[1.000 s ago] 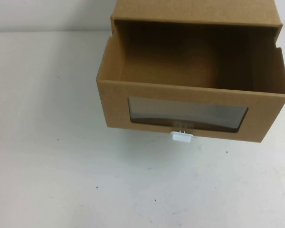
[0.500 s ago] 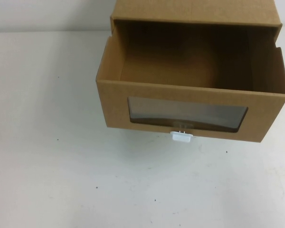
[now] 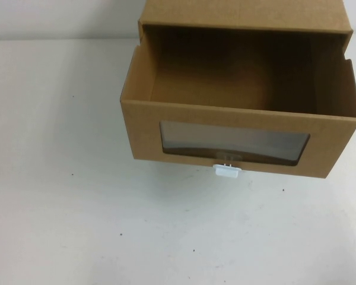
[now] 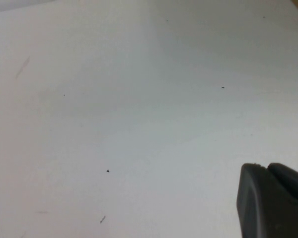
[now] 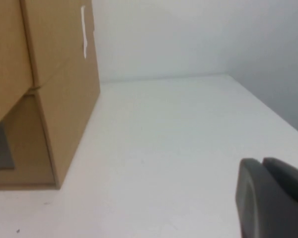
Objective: Open the shoe box
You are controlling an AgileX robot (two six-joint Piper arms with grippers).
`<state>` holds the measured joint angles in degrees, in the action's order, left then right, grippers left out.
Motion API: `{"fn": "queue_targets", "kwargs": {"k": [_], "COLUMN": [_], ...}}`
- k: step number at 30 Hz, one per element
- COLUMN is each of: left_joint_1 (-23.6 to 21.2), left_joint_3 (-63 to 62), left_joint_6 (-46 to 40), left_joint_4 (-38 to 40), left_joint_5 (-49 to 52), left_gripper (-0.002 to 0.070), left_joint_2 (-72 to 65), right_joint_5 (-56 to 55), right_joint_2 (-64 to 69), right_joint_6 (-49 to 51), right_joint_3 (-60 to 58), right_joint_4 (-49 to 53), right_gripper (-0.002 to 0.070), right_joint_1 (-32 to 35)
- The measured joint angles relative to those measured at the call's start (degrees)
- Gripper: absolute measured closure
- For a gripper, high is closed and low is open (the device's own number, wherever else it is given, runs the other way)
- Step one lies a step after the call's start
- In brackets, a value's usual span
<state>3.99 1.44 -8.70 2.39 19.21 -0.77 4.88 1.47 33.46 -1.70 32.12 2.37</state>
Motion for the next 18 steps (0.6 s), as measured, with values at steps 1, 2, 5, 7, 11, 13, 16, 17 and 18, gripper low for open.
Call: {"fn": "queue_targets", "kwargs": {"k": [1, 2, 5, 7, 11, 13, 16, 17, 18], "left_joint_1": [0.0, 0.0, 0.0, 0.0, 0.0, 0.0, 0.0, 0.0, 0.0], "left_joint_3": [0.0, 0.0, 0.0, 0.0, 0.0, 0.0, 0.0, 0.0, 0.0], "left_joint_6": [0.0, 0.0, 0.0, 0.0, 0.0, 0.0, 0.0, 0.0, 0.0], "left_joint_4": [0.0, 0.0, 0.0, 0.0, 0.0, 0.0, 0.0, 0.0, 0.0], "left_joint_5": [0.0, 0.0, 0.0, 0.0, 0.0, 0.1, 0.1, 0.1, 0.1], "left_gripper": [0.0682, 0.0682, 0.0682, 0.0682, 0.0682, 0.0682, 0.0682, 0.0682, 0.0682], "left_joint_2": [0.0, 0.0, 0.0, 0.0, 0.0, 0.0, 0.0, 0.0, 0.0], "right_joint_5": [0.94, 1.79, 4.96, 7.61, 14.4, 15.89, 16.28, 16.28, 16.28], "right_joint_2": [0.0, 0.0, 0.0, -0.34, -1.14, -1.22, -1.22, -1.22, -1.22], "right_joint_6": [-4.31, -8.72, -25.0, -29.1, -31.95, -33.11, -33.88, -33.97, -34.09], "right_joint_3": [0.0, 0.0, 0.0, 0.0, 0.0, 0.0, 0.0, 0.1, 0.1], "right_joint_4": [-4.38, -8.7, -23.77, -28.19, -30.98, -31.14, -31.14, -31.14, -31.14], "right_gripper": [0.0695, 0.0695, 0.0695, 0.0695, 0.0695, 0.0695, 0.0695, 0.0695, 0.0695], "right_joint_1": [0.0, 0.0, 0.12, 0.59, 1.06, 1.06, 1.06, 1.06, 1.06]}}
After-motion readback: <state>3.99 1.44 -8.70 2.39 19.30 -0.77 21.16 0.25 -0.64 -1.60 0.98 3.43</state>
